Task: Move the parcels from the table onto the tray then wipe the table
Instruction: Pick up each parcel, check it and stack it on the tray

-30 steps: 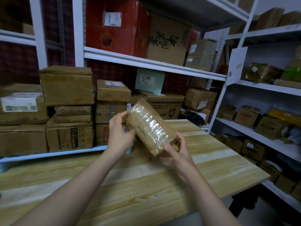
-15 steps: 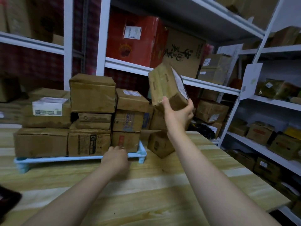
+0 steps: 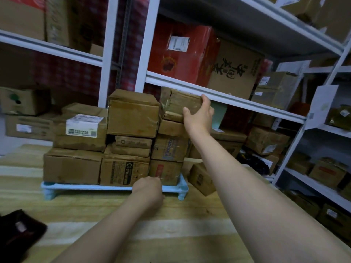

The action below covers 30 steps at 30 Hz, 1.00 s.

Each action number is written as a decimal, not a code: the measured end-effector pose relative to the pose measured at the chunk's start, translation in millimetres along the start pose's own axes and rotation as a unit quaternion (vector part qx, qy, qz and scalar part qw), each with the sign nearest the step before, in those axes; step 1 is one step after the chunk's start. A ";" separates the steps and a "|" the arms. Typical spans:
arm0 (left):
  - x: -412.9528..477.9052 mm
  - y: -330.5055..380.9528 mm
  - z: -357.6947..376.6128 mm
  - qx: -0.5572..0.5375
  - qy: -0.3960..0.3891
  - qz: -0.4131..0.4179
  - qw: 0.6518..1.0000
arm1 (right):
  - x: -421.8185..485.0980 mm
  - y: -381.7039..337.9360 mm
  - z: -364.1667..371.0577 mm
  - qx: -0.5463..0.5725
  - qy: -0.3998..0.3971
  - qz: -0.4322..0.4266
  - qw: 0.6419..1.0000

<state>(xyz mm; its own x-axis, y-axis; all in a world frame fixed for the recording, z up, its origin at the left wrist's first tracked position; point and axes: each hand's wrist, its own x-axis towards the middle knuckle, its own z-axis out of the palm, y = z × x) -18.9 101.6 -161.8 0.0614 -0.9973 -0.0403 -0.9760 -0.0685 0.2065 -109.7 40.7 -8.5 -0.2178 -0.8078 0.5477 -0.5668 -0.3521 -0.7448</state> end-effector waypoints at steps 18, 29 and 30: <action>3.6 38.0 12.9 0.153 0.064 0.004 0.986 | -43.3 214.4 -27.5 -0.251 -0.195 0.224 0.921; -2.1 49.0 24.3 0.119 0.053 -0.052 0.990 | -50.6 233.7 -35.8 -0.011 0.015 0.290 0.957; -3.0 52.4 25.0 0.100 0.063 -0.051 0.992 | -52.0 237.4 -38.1 0.028 0.022 0.307 0.951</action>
<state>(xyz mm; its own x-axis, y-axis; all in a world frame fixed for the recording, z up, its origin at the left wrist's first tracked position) -75.5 101.6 -175.3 0.1755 -0.9816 0.0747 -0.9845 -0.1754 0.0083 -263.3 17.2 -199.2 -0.5283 -0.8489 0.0169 -0.2778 0.1541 -0.9482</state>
